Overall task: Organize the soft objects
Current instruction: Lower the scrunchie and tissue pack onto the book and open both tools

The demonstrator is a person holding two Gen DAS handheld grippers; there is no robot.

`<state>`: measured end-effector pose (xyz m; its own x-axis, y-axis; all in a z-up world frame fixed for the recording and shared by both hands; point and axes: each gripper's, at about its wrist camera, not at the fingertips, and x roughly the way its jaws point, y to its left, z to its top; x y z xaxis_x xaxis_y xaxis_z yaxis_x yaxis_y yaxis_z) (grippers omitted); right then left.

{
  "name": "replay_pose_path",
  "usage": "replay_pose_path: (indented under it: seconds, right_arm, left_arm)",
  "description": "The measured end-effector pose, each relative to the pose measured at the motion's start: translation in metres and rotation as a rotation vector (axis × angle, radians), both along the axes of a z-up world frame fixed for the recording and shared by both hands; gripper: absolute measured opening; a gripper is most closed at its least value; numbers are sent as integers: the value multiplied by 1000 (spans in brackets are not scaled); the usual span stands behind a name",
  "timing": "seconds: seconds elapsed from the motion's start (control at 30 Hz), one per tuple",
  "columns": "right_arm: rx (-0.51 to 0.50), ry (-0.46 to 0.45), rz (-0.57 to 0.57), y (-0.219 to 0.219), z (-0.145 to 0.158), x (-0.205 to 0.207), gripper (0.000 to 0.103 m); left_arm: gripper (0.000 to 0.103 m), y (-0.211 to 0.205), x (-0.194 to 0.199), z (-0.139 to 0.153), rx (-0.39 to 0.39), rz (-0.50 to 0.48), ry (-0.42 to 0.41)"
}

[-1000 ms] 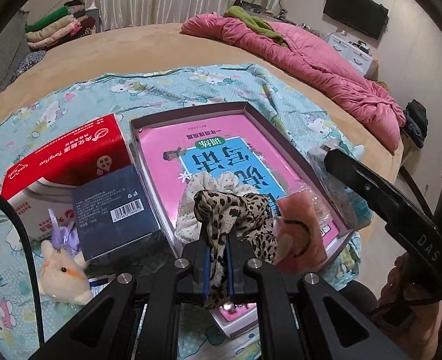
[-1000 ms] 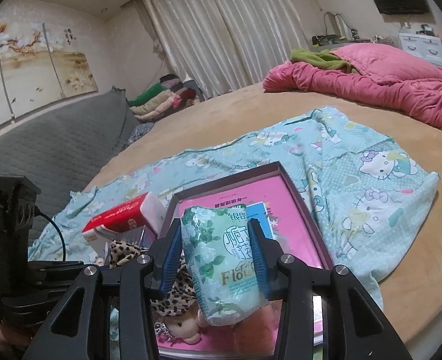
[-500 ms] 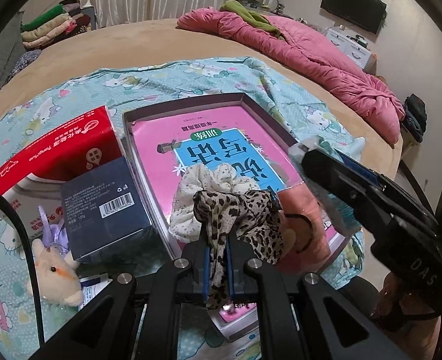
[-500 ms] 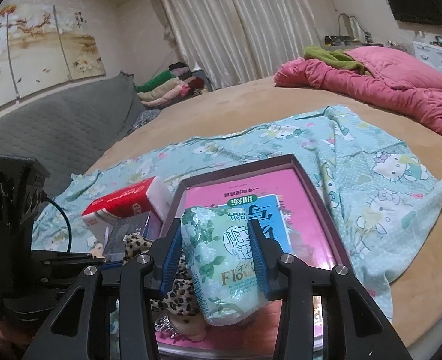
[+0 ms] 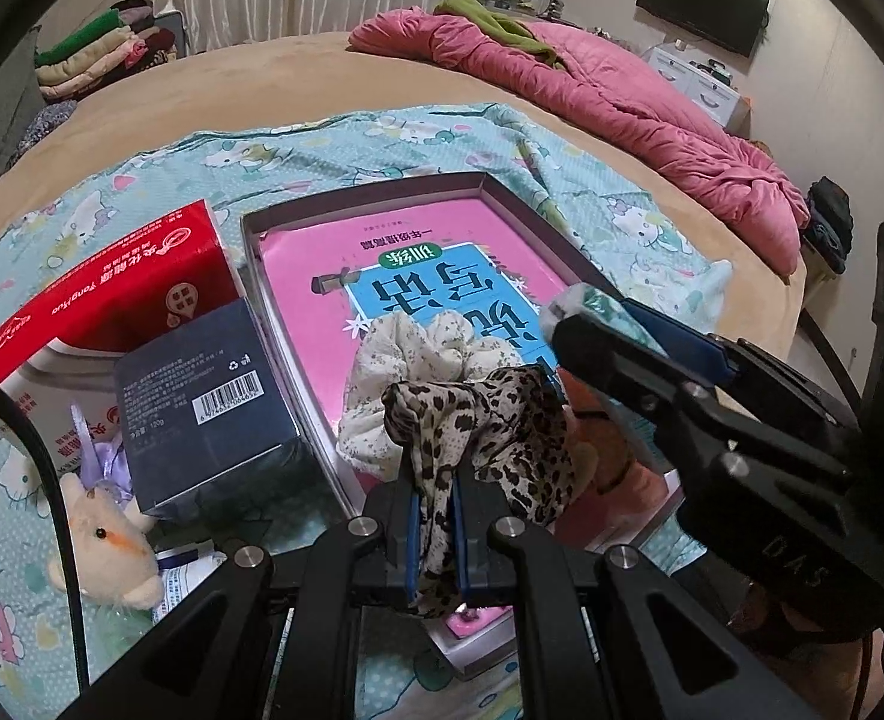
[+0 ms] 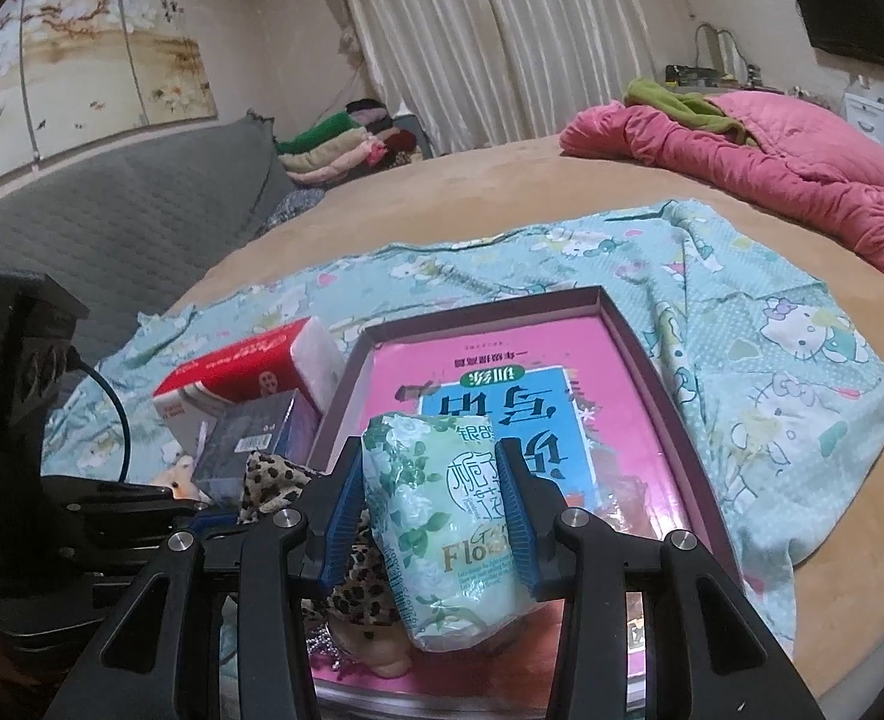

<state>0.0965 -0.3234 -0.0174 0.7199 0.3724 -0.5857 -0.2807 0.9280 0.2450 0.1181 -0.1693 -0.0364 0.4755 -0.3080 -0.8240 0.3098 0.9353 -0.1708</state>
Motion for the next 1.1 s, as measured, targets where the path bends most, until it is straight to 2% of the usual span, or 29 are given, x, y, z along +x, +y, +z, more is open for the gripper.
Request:
replay_pose_path:
  seconds: [0.37, 1.1]
  right_arm:
    - [-49, 16, 28, 12, -10, 6, 44]
    - [-75, 68, -28, 5, -27, 17, 46]
  left_arm:
    - [9, -1, -1, -5, 10, -12, 11]
    - [9, 3, 0, -6, -9, -4, 23]
